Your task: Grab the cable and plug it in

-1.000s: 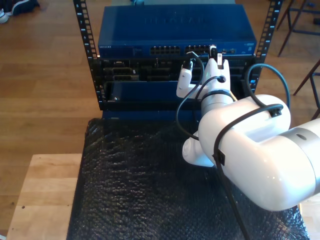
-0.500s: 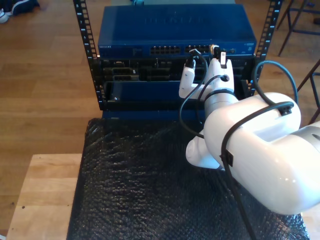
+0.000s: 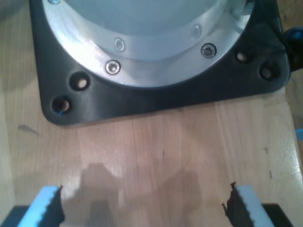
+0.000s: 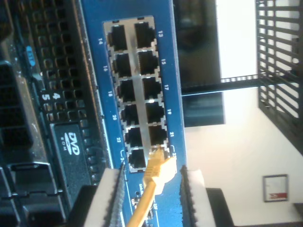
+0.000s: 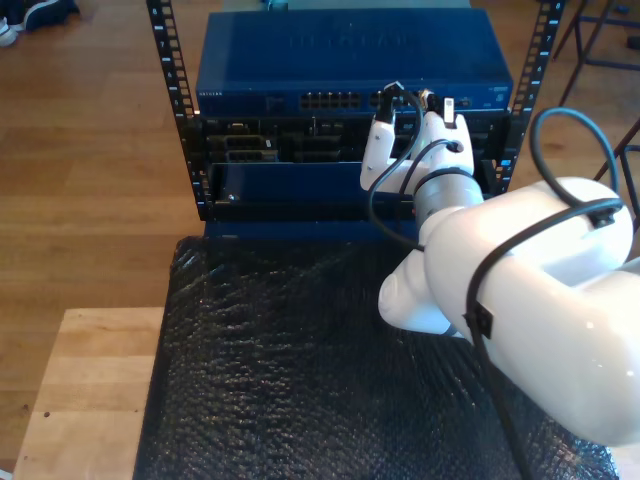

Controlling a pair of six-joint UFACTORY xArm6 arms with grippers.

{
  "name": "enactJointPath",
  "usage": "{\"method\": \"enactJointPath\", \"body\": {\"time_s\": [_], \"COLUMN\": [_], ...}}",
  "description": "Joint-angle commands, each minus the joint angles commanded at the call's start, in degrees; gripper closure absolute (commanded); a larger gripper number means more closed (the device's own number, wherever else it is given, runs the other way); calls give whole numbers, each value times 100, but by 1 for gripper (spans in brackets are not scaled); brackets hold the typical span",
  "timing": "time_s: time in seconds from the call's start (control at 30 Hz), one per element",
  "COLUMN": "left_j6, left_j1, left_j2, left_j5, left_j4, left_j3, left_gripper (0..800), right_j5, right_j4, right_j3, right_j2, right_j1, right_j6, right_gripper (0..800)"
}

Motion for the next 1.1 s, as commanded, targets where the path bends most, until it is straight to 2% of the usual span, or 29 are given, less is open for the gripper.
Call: {"method": "enactJointPath", "body": {"time_s": [0.37,0.73,1.0,1.1], "left_j6": [0,0,0,0], "left_j1": [0,0,0,0], "left_j2": [0,0,0,0], "left_j5": [0,0,0,0], "left_j4": [0,0,0,0], "left_j3": [0,0,0,0], "left_gripper": [0,0,0,0], "right_j5": [492,1125,2057,2585], "right_j4": [-9,-26,-53,-53], "right_j3": [466,1354,1556,1556], "right_j2": [-695,-1793,-2567,-2831], "right_j1": [-9,-35,-308,-536], "right_j6": [0,0,-9,-26], "right_gripper": [418,378,362,311]}}
